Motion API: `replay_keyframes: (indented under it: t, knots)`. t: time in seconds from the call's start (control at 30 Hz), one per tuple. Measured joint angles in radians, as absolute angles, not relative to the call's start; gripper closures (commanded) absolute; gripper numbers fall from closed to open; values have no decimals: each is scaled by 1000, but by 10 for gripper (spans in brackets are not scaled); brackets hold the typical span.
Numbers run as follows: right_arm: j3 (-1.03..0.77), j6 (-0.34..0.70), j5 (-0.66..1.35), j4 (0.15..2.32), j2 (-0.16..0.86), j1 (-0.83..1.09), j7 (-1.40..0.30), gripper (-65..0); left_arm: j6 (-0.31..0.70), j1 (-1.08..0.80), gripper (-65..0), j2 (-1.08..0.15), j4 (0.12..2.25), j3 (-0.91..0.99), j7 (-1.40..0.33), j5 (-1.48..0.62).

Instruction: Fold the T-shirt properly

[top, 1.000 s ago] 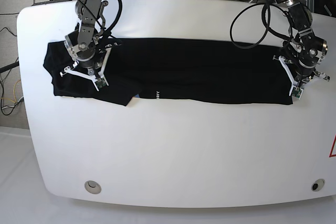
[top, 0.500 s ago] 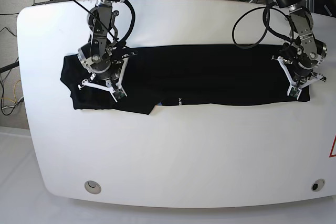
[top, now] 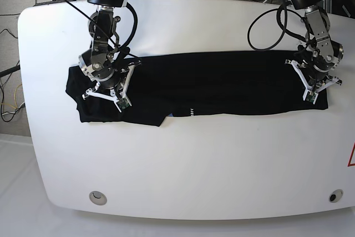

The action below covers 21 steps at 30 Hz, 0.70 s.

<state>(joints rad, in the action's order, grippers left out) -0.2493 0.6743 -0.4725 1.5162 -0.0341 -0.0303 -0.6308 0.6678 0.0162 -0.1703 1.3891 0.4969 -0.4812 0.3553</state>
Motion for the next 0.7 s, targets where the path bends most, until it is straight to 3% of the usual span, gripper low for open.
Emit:
replay_keyframes:
  t: [0.7]
  knots:
    - [-402,699,-417,1452,-21,-39,-496,0,675,80,-52,-158,1362,490,-507,363]
